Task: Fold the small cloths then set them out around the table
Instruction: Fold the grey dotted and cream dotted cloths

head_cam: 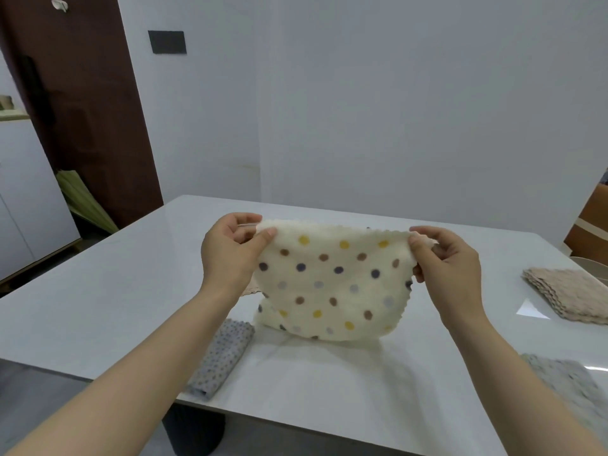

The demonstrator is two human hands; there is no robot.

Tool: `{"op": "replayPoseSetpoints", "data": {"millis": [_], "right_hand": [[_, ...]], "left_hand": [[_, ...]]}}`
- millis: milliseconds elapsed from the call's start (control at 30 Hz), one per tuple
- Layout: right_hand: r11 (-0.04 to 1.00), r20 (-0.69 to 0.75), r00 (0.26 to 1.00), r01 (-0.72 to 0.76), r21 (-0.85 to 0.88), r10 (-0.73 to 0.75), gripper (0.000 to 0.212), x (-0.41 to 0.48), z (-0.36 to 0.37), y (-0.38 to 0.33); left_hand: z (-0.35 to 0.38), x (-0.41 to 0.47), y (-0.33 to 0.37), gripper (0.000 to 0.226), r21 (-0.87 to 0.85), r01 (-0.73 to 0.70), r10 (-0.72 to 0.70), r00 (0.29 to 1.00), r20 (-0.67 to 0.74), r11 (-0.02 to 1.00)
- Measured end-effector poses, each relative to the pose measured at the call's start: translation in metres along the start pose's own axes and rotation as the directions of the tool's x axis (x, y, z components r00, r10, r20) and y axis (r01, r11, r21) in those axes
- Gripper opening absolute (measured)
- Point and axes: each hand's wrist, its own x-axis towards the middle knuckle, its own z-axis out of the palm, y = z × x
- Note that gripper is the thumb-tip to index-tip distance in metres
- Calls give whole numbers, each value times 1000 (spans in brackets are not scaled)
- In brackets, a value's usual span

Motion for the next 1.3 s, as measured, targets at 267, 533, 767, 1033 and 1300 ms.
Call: {"op": "replayPoseSetpoints", "data": {"millis": [267,533,767,1033,1300], "right_hand": [[992,188,978,67,108,-86,23,-12,10,-30],[992,595,800,-3,128,-74,34,-18,8,-49],[964,435,882,245,-99,-179,13,-26,27,-37],[967,425,885,244,-78,-190,15,-29,34,-51],[948,466,845,316,-40,-262,10,-34,39,-57]], "left_hand": [[12,-16,13,16,-184,108,-84,987,134,977],[12,-26,18,9,-223,132,-84,973,213,966],[9,-38,13,9,-156,109,-68,967,246,982],[5,-37,16,11,-180,61,-15,969,248,982],[3,-40,18,12,-208,48,-4,978,207,977]]}}
